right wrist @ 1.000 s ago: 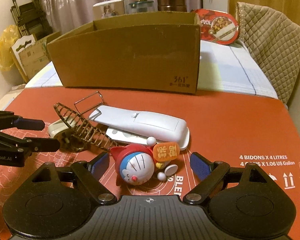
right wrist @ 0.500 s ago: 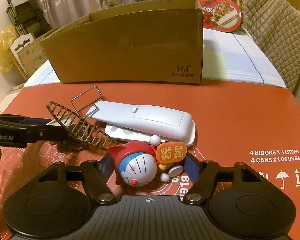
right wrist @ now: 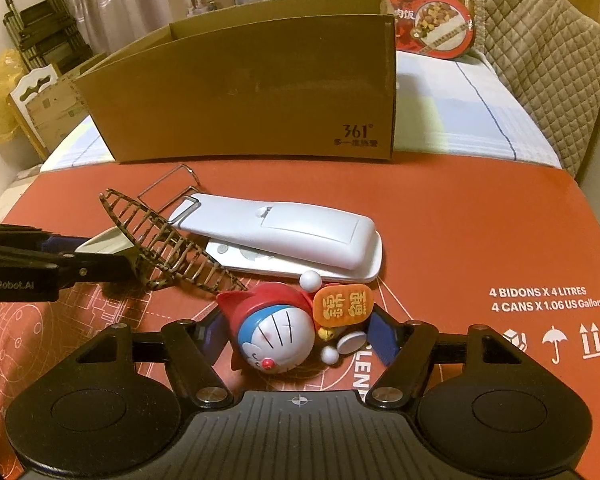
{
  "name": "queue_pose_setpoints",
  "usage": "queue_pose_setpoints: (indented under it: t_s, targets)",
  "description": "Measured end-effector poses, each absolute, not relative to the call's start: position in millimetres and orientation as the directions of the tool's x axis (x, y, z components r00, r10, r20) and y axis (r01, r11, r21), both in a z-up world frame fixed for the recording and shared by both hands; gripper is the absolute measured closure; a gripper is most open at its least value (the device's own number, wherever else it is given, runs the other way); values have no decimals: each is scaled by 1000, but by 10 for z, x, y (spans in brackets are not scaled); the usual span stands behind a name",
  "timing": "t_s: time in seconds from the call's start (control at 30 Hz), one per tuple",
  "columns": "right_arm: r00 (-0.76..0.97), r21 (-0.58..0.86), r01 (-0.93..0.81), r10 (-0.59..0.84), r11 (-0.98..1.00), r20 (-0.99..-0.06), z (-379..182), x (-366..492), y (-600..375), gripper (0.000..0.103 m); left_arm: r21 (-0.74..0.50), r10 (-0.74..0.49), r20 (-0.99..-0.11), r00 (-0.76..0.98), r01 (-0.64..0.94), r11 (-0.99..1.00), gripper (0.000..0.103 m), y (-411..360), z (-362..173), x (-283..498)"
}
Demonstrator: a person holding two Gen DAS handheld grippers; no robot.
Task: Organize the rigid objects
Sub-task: 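Grasp the white plug with the left tool while the right tool grasps the Doraemon figure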
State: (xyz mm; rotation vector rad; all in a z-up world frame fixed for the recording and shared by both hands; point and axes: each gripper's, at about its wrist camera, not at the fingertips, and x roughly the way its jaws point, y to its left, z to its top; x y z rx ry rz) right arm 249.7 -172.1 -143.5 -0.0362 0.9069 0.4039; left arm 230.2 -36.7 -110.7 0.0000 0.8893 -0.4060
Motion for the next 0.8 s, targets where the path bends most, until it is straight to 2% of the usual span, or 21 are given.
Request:
queue_pose_setpoints:
  t_s: [0.27,0.8]
  targets:
    - [570,145,-336,324,931,-755,-1348,2438,-1727,36,-122,-307,-760,573,338,933,63,-311,-1086,2153]
    - [638,147,-334,338,931,-692,-1068,2326,-1693,36,-131,-279,-724,631,271,954,63,-127,-849,2040]
